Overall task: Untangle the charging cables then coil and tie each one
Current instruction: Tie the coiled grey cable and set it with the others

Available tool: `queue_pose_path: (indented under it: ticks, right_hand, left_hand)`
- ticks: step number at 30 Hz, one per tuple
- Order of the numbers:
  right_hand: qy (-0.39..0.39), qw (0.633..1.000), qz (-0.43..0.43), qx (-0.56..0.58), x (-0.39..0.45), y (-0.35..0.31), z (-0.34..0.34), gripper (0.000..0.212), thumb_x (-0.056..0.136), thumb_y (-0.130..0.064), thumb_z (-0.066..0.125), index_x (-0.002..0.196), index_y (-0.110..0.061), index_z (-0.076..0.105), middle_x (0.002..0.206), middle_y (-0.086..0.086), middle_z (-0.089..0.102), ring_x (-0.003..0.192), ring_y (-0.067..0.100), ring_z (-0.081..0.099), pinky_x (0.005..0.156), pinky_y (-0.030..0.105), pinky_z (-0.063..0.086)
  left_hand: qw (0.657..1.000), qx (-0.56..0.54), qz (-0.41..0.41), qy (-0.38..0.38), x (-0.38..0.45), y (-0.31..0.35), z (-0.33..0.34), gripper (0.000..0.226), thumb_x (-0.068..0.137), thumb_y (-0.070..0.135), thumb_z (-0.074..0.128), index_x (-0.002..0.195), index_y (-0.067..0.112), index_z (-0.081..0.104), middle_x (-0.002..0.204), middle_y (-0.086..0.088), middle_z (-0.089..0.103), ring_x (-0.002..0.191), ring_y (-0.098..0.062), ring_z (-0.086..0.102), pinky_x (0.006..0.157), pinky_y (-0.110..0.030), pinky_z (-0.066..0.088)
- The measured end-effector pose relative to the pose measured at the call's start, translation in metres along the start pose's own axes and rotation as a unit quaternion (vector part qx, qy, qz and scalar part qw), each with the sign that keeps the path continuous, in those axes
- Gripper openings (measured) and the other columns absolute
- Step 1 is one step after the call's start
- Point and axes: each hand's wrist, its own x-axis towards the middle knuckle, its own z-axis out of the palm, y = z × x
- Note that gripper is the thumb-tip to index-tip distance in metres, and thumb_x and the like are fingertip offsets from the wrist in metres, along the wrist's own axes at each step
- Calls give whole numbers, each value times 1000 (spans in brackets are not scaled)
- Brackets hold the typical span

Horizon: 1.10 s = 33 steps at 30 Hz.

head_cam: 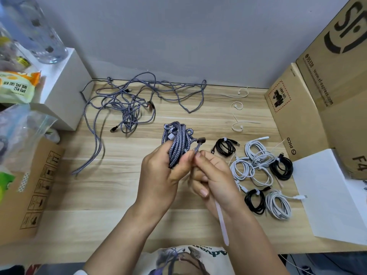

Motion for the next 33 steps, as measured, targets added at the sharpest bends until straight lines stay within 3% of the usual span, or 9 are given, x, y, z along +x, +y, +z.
queue_pose_path:
  ticks: [2, 9, 12, 15, 18, 24, 29, 33]
  right_hand:
    - [-7, 1000, 0, 16, 0, 0, -1, 18, 74, -25, 57, 63, -13, 49, 44, -5, 28, 28, 3, 24, 33, 13, 22]
    - [-57, 996, 5, 70, 0, 0, -3, 18, 86, -21, 56, 72, -10, 55, 46, -5, 32, 28, 3, 26, 39, 16, 16]
    - [-65, 998, -8, 25, 0, -2, -6, 23, 83, -30, 58, 64, -22, 65, 50, -6, 28, 34, 3, 21, 45, 23, 9]
    - [-63, 997, -39, -18, -2, -2, -3, 29, 71, -54, 70, 65, -25, 67, 52, -9, 27, 39, 2, 19, 43, 19, 11]
    - [-48, 997, -53, -1, -1, -2, -1, 30, 78, -47, 60, 61, -24, 67, 46, -13, 29, 36, 0, 20, 43, 20, 10]
    - [-37, 994, -38, 95, -2, -5, 2, 31, 82, -28, 46, 62, -17, 68, 43, -9, 23, 30, 1, 19, 41, 19, 11]
    - [-34, 995, -41, 89, -4, -13, 2, 25, 82, -27, 46, 83, -3, 55, 43, -9, 23, 29, 0, 18, 38, 16, 13]
    - [-12, 998, -12, 66, -3, -12, -1, 20, 81, -28, 51, 71, -10, 50, 44, -7, 24, 29, 1, 18, 39, 19, 10]
  left_hand:
    - [999, -46, -22, -5, 0, 1, 1, 32, 82, 44, 50, 68, 16, 46, 60, 6, 45, 53, -2, 34, 50, -17, 30]
    - [988, -131, -73, -28, 3, 7, -1, 23, 78, 46, 51, 73, 24, 54, 59, 13, 56, 53, 2, 44, 51, -12, 36]
    - [983, -155, -89, -36, 4, 8, -3, 13, 82, 34, 55, 76, 22, 57, 55, 18, 58, 50, 4, 47, 50, -8, 35]
    - [979, -175, -90, -57, 3, 8, -4, 21, 82, 37, 57, 79, 16, 61, 55, 16, 54, 50, 4, 43, 48, -9, 33]
    - [972, -202, -85, -88, 1, 12, -1, 10, 84, 23, 53, 77, 18, 58, 53, 21, 55, 50, 6, 47, 49, -5, 34]
    - [982, -136, -61, -113, 8, 12, -4, 10, 82, 27, 54, 74, 24, 57, 53, 19, 54, 52, 3, 46, 52, -9, 35]
    - [990, -75, -31, -115, 12, 10, -5, 15, 74, 41, 65, 81, 30, 57, 63, 24, 59, 58, 8, 50, 57, -8, 37]
    - [991, -50, -19, -119, 10, 9, -8, 21, 67, 42, 69, 80, 31, 55, 69, 27, 63, 62, 11, 53, 60, -7, 39]
